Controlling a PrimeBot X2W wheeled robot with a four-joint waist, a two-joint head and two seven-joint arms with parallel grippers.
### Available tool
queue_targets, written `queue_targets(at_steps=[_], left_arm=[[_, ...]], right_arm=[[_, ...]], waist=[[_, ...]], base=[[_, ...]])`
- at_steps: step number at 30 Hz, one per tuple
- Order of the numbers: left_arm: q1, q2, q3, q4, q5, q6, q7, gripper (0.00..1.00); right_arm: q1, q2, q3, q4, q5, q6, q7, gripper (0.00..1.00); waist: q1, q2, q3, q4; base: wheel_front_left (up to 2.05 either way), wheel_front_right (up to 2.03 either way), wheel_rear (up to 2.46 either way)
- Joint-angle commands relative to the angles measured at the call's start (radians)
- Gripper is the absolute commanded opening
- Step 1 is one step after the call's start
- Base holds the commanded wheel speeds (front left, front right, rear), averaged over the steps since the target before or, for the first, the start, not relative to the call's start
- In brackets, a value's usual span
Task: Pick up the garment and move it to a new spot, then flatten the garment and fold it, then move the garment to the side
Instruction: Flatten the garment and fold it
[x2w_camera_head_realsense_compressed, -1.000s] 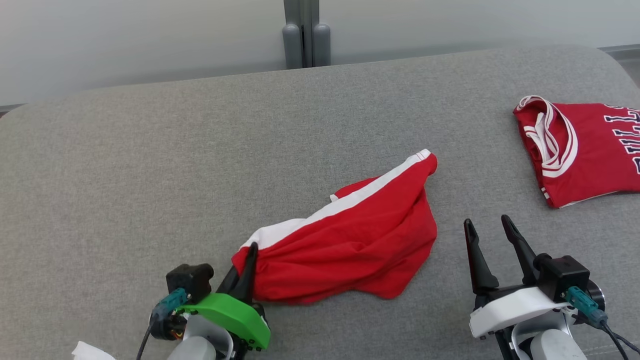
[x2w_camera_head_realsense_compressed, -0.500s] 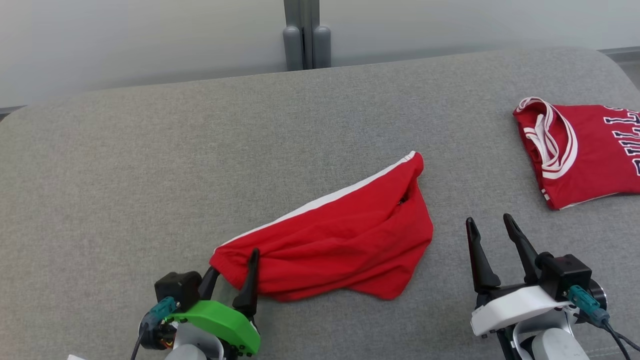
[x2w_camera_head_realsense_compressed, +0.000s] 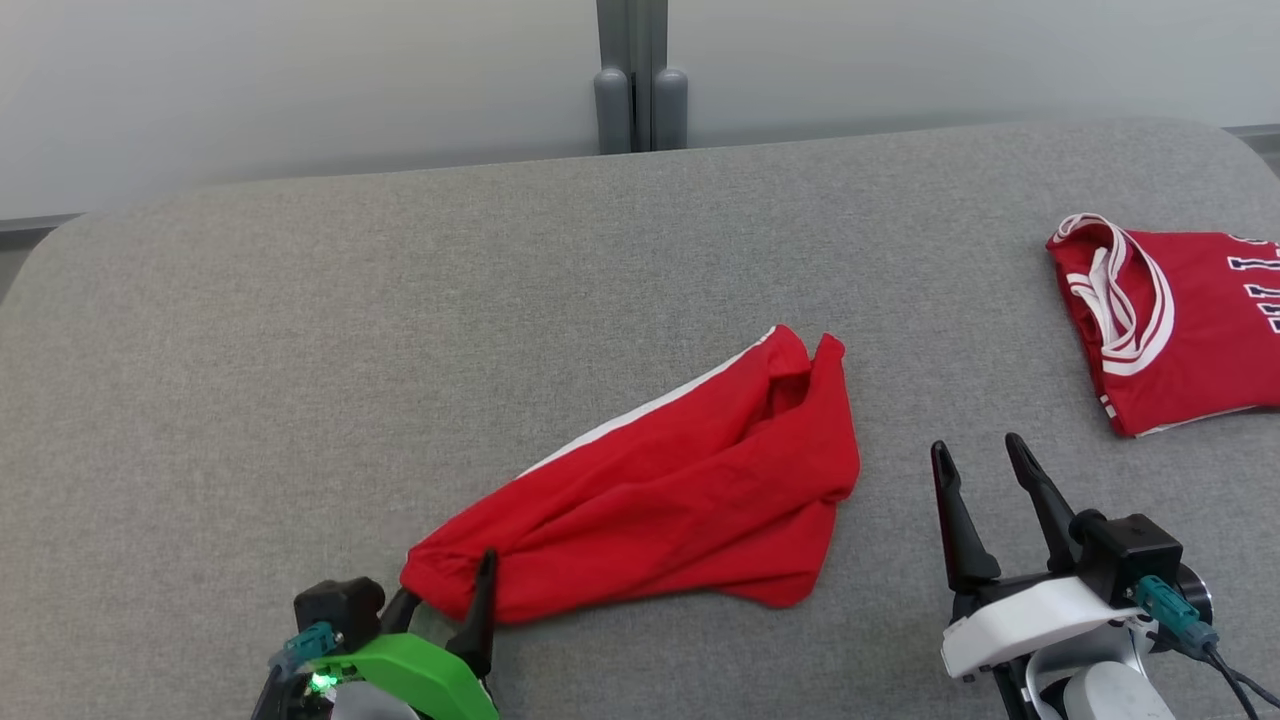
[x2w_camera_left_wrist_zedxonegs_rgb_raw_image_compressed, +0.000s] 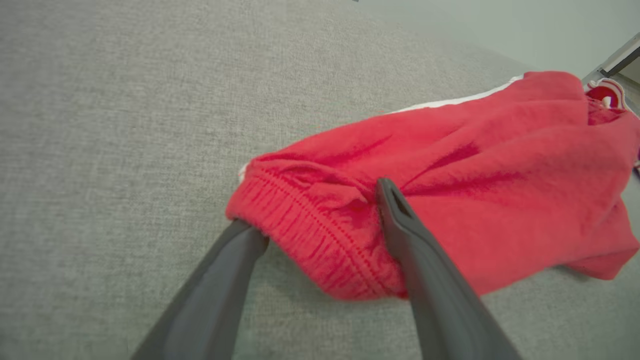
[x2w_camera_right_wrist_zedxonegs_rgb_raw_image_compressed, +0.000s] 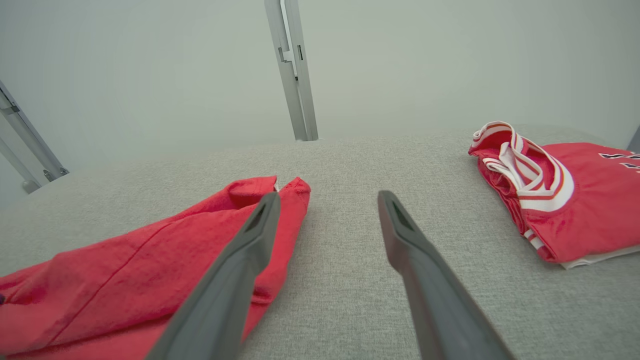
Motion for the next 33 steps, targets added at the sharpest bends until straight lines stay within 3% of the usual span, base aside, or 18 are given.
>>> queue_targets(at_steps=[1,15,23,33], left_arm=[[0.016,0.004,-0.005,0.01,-0.012,-0.007,0.016,1.0],[0.055,0.067,-0.056,-0.022,-0.036,-0.017,0.109,1.0],[0.098,0.143,-0.029,-0.171,-0.02,0.041,0.125,1.0],[0.063,0.138,-0.048,-0.305,0.01,0.068,0.116,1.0]], right_arm=[[0.006,-0.002,0.0,0.001,0.001,0.0,-0.003,1.0],[0.029,-0.002,-0.004,-0.003,-0.004,0.0,-0.003,1.0],[0.047,-0.002,-0.003,-0.001,-0.003,0.0,-0.003,1.0],[0.044,-0.002,0.007,0.003,-0.009,0.0,-0.003,1.0]], waist=[[0.0,0.0,-0.001,0.0],[0.0,0.0,-0.022,0.024],[0.0,0.0,-0.043,0.036],[0.0,0.0,-0.058,0.021]], base=[[0.0,0.0,0.0],[0.0,0.0,0.0],[0.0,0.0,0.0],[0.0,0.0,0.0]])
